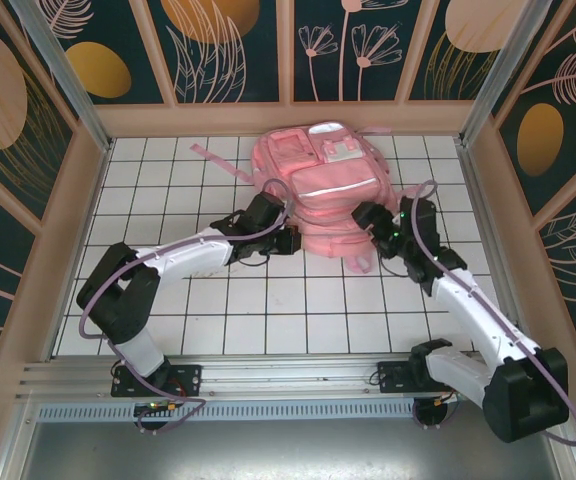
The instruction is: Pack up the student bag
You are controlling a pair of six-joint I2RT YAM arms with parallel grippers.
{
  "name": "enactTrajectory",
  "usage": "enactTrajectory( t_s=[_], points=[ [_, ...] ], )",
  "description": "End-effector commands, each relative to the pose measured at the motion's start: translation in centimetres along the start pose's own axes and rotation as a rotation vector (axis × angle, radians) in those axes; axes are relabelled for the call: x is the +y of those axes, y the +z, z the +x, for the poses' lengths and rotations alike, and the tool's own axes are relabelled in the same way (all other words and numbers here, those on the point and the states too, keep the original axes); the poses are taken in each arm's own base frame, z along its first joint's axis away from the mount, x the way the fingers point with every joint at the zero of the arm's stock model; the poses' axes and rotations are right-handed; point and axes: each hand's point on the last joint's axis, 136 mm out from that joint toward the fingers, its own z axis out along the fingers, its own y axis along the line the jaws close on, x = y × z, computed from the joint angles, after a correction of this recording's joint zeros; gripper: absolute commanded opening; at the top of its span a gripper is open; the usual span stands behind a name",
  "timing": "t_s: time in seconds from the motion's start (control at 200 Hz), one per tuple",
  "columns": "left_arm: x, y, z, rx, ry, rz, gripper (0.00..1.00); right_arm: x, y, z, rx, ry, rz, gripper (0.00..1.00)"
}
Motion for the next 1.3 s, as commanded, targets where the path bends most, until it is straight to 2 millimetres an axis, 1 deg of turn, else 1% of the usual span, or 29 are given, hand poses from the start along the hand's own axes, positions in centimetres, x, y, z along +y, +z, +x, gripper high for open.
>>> enactTrajectory(
  t_s=[0.0,0.085,0.175,0.22,0.3,0.35,0.415,0.53,0.601,0.696,0.806,0.856,0.916,0.926,0.941,1.056,1.076,1.171,1.296],
  points=[
    [-3.5,-0.5,0.0,-0.014,0.04,0.109,0.0,0.7,2.0,2.3,0.081,0.167,-0.069,0.78],
    [-3.6,-0.4,0.2,-0.014,0.044,0.107,0.0,1.3,3.5,3.3,0.121,0.173,-0.055,0.76],
    [-3.7,-0.7,0.3,-0.024,0.05,0.111,0.0,0.8,4.9,3.8,0.13,0.191,-0.024,0.71],
    [-3.9,-0.9,0.3,-0.028,0.056,0.115,0.0,0.3,5.4,3.6,0.114,0.199,-0.006,0.64],
    [-3.9,-1.2,0.3,-0.035,0.069,0.113,0.0,-0.3,5.8,2.8,0.064,0.186,0.018,0.45],
    [-3.6,-1.3,0.3,-0.041,0.077,0.099,0.0,-0.7,5.9,2.3,0.036,0.171,0.04,0.24],
    [-2.9,-1.5,0.2,-0.054,0.093,0.057,0.0,-1.3,5.7,1.7,0.007,0.143,0.077,0.0],
    [-0.9,-2.1,-0.3,-0.088,0.142,-0.041,0.0,-2.7,4.6,0.8,-0.029,0.101,0.137,0.0],
    [0.9,-2.5,-1.1,-0.116,0.141,-0.114,0.0,-3.6,3.8,0.2,-0.05,0.082,0.166,0.0],
    [2.9,-2.5,-2.1,-0.126,0.118,-0.174,0.0,-4.4,3.0,-0.1,-0.044,0.077,0.164,0.0],
    [3.7,-1.5,-2.8,-0.103,0.122,-0.207,0.0,-4.6,2.5,-0.3,-0.02,0.049,0.158,0.0],
    [4.0,-1.0,-3.2,-0.102,0.121,-0.217,0.0,-4.4,2.3,-0.4,-0.014,0.027,0.155,0.0],
    [4.2,-1.2,-4.3,-0.126,0.111,-0.222,0.0,-4.4,2.0,-0.6,-0.015,0.002,0.159,0.0],
    [4.8,-0.7,-4.1,-0.113,0.103,-0.231,0.0,-4.5,1.9,-0.7,-0.016,0.001,0.162,0.0],
    [5.0,-0.5,-4.1,-0.112,0.098,-0.233,0.0,-4.5,1.8,-0.7,-0.015,-0.003,0.163,0.0],
    [6.8,-0.7,-5.4,-0.135,0.044,-0.234,0.0,-5.5,0.9,-1.2,-0.025,-0.01,0.174,0.0],
    [7.1,-0.7,-5.5,-0.135,0.038,-0.234,0.01,-5.6,0.8,-1.3,-0.025,-0.009,0.171,0.0],
    [8.6,-0.5,-5.7,-0.127,0.007,-0.238,0.06,-6.0,0.7,-1.1,-0.006,-0.009,0.154,0.0],
    [10.8,0.5,-5.5,-0.09,-0.029,-0.267,0.1,-5.6,1.5,0.1,0.057,-0.038,0.121,0.0]
  ],
)
